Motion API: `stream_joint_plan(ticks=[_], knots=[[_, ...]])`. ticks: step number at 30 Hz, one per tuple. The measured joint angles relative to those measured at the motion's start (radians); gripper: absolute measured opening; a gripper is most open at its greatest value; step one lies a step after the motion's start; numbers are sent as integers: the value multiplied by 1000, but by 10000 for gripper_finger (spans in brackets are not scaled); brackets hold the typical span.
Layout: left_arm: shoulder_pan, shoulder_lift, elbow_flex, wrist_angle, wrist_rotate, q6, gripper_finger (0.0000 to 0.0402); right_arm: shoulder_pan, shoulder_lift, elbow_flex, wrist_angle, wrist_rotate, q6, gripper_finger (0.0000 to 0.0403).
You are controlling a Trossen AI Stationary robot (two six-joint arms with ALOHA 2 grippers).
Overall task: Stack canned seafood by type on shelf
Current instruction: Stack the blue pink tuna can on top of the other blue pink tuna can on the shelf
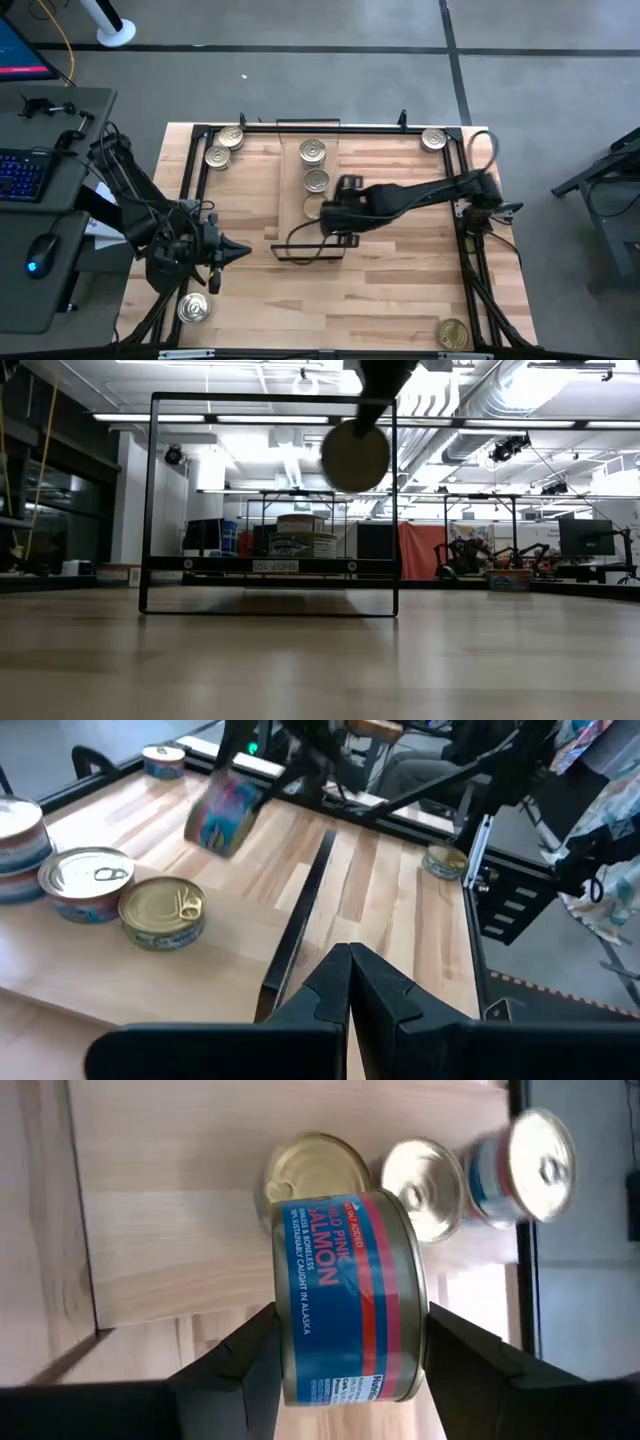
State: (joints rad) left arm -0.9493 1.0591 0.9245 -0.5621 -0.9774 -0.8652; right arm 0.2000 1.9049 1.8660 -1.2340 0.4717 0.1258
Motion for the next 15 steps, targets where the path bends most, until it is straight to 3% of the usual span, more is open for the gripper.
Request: stream_joint_plan(ticks=[5,9,15], knots=[[1,28,0,1,-5,-23,0,20,-183,-247,155,1,75,181],[13,37,0,13,-27,-41,0,22,-283,-361,259,35,100,181],[80,45,0,53,-28,-43,0,-51,-306,-445,474,45,-77,181]])
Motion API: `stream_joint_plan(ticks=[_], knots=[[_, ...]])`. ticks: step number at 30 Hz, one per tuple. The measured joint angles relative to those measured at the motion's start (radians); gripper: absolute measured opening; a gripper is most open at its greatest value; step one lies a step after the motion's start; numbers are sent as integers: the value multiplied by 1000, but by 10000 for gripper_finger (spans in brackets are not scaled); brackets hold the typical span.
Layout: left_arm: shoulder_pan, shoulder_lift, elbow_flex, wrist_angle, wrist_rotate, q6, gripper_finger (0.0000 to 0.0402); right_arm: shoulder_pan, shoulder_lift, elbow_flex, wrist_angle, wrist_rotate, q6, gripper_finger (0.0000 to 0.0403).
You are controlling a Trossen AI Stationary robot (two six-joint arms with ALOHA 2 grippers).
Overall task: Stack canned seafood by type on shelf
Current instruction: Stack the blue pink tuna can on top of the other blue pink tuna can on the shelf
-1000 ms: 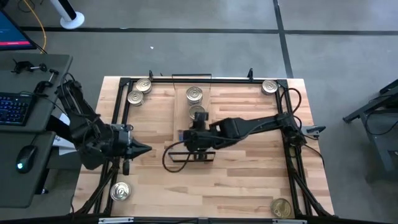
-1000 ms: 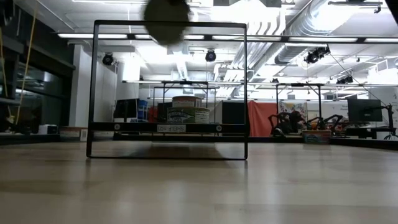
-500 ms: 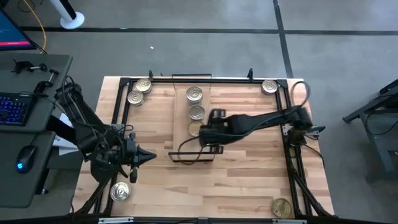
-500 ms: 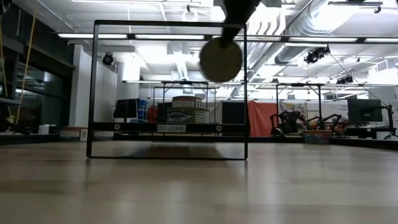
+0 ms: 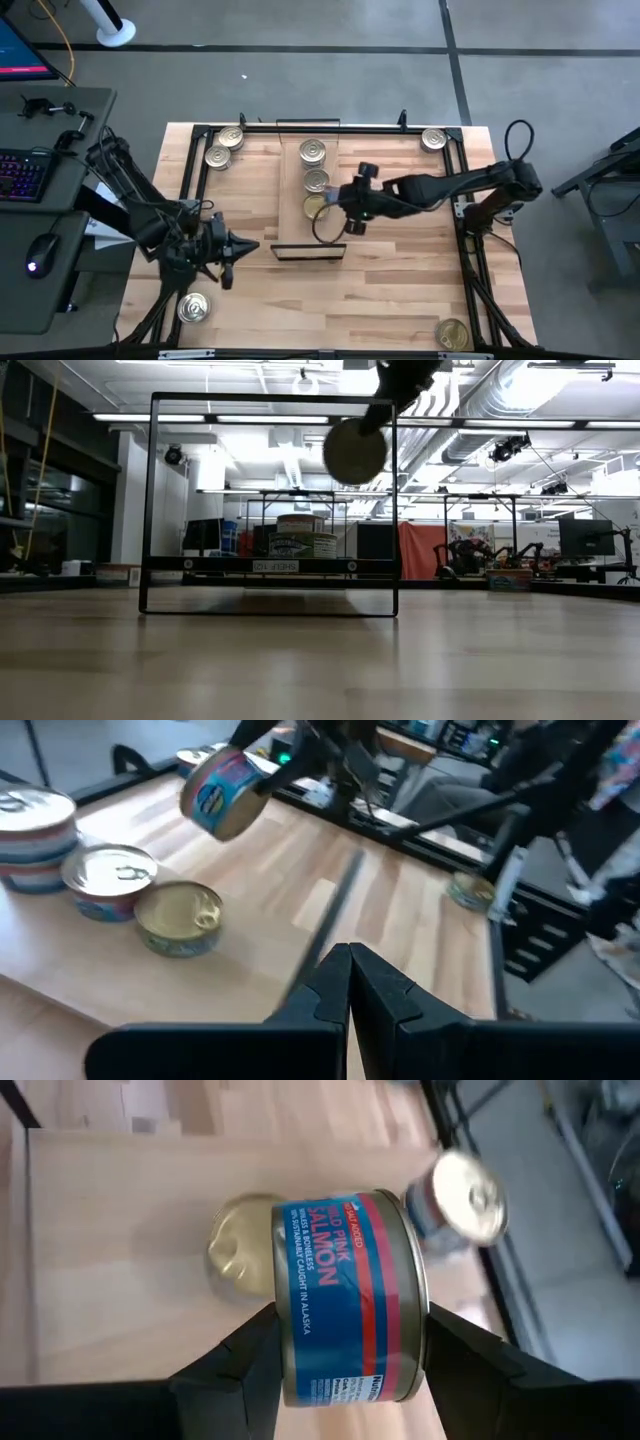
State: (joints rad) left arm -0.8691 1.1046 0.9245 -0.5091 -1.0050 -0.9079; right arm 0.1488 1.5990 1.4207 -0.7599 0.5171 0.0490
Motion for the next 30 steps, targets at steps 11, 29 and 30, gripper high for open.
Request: stream_joint_plan(ticks=[11,29,30], knots=[[152,19,0,162,3,92,0,-157,110,-5,301,-39,-421,181],[393,-331,0,219,314,827,0,-176,239,-5,380,81,-607,181],[404,-345,0,216,318,840,0,-178,238,-5,385,70,-606,181]])
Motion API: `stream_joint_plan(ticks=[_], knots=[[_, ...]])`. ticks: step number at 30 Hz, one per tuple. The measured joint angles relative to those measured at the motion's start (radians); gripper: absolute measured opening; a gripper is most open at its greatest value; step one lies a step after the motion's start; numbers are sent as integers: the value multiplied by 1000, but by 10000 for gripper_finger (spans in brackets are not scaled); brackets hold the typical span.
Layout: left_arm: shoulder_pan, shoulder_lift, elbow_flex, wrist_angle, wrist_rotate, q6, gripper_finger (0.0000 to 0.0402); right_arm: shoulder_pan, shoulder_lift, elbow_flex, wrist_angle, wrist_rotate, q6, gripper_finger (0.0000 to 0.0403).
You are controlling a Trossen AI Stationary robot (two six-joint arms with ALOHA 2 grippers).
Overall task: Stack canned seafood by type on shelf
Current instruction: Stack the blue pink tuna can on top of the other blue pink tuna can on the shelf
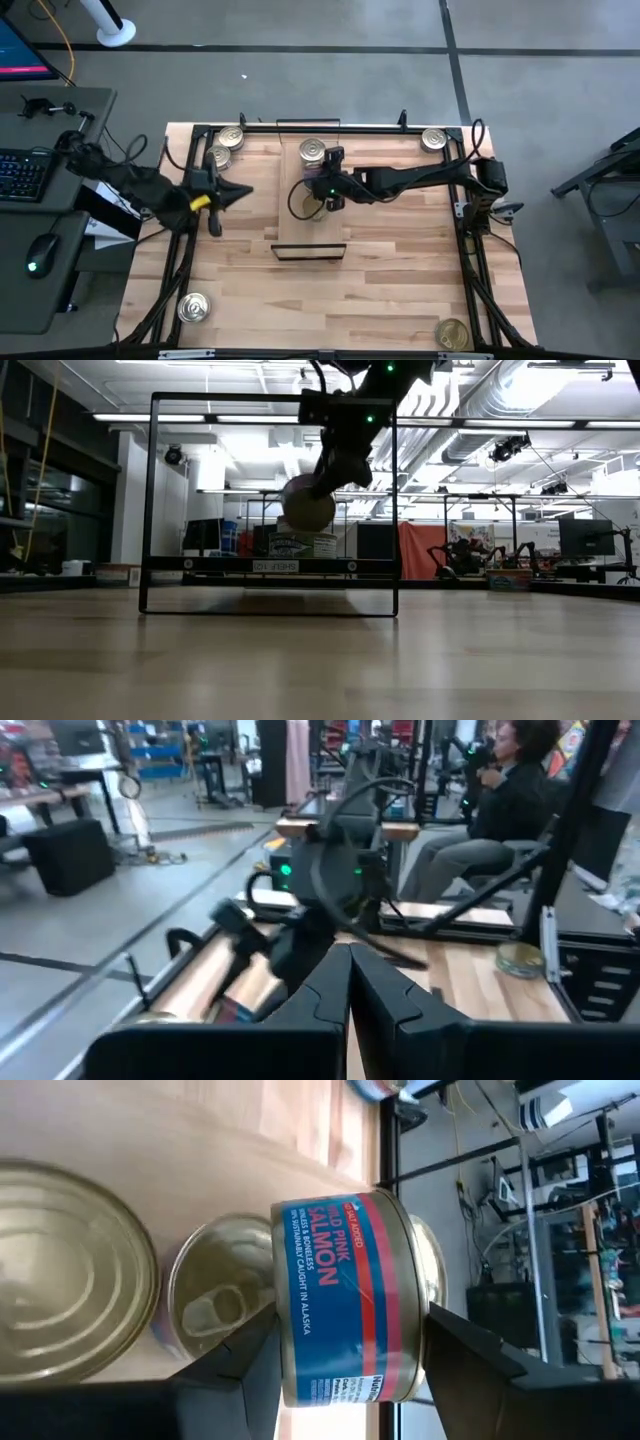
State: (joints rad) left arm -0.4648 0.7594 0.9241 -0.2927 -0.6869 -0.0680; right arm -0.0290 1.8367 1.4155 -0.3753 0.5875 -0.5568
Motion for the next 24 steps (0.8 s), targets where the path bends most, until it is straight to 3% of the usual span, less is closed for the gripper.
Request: stream_joint_plan(ticks=[6,24], knots=[[49,-27,0,-25,2,5,0,-14,-2,1,0,-20,-1,181],[74,97,0,-21,-9,-113,0,-23,30,3,13,-65,15,188]])
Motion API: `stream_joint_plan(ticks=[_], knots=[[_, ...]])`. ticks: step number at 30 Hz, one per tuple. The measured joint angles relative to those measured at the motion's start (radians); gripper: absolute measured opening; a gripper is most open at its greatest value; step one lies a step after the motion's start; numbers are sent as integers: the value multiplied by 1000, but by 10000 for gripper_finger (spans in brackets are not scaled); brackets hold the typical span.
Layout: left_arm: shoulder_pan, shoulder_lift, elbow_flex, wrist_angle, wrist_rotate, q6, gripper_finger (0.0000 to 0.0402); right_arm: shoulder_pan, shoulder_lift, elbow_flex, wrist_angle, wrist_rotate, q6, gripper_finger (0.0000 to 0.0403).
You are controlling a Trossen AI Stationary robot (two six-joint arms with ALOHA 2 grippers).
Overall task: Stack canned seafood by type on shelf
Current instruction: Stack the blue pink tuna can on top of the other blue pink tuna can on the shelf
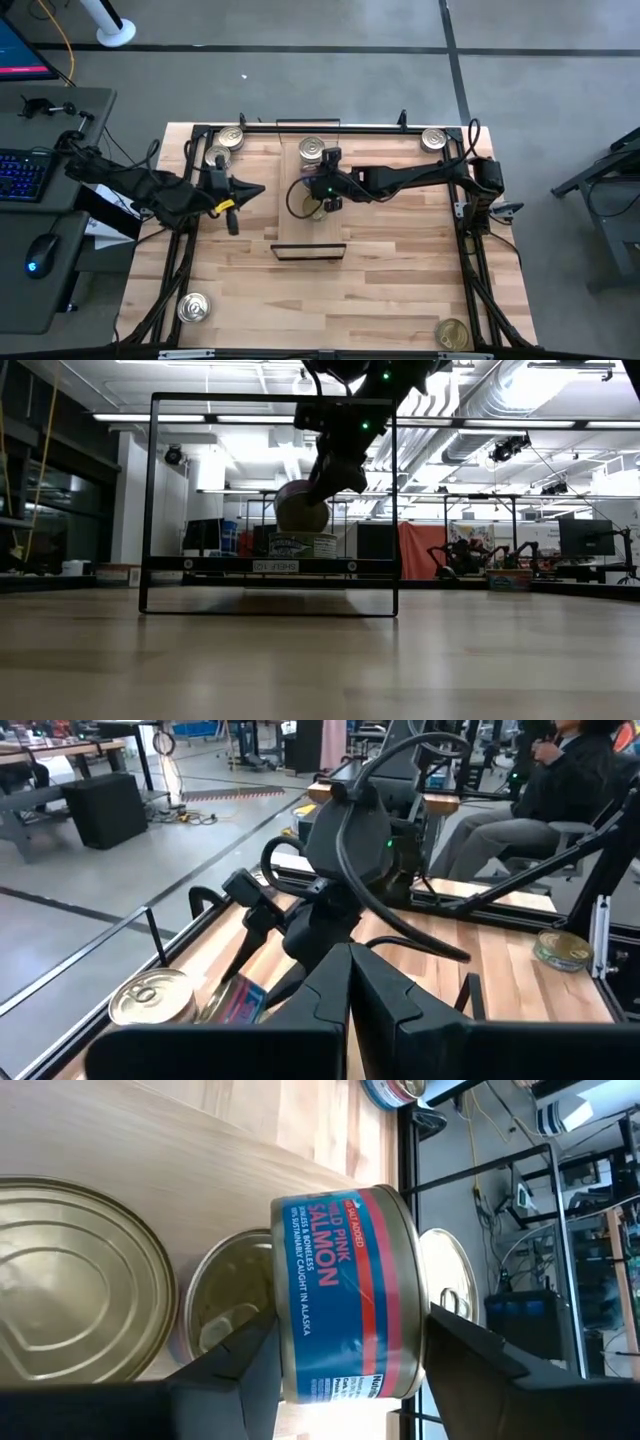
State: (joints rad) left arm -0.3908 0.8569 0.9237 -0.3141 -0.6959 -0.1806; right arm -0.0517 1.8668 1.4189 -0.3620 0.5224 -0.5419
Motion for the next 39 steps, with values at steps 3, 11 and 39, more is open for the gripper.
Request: stream_joint_plan(ticks=[3,11,39], knots=[[0,0,0,1,-7,-2,0,0,0,0,-3,0,1,198],[0,0,0,6,-47,-2,0,-1,2,-2,-18,18,-16,207],[0,0,0,-3,-77,1,0,-10,4,-4,-123,44,-13,335]])
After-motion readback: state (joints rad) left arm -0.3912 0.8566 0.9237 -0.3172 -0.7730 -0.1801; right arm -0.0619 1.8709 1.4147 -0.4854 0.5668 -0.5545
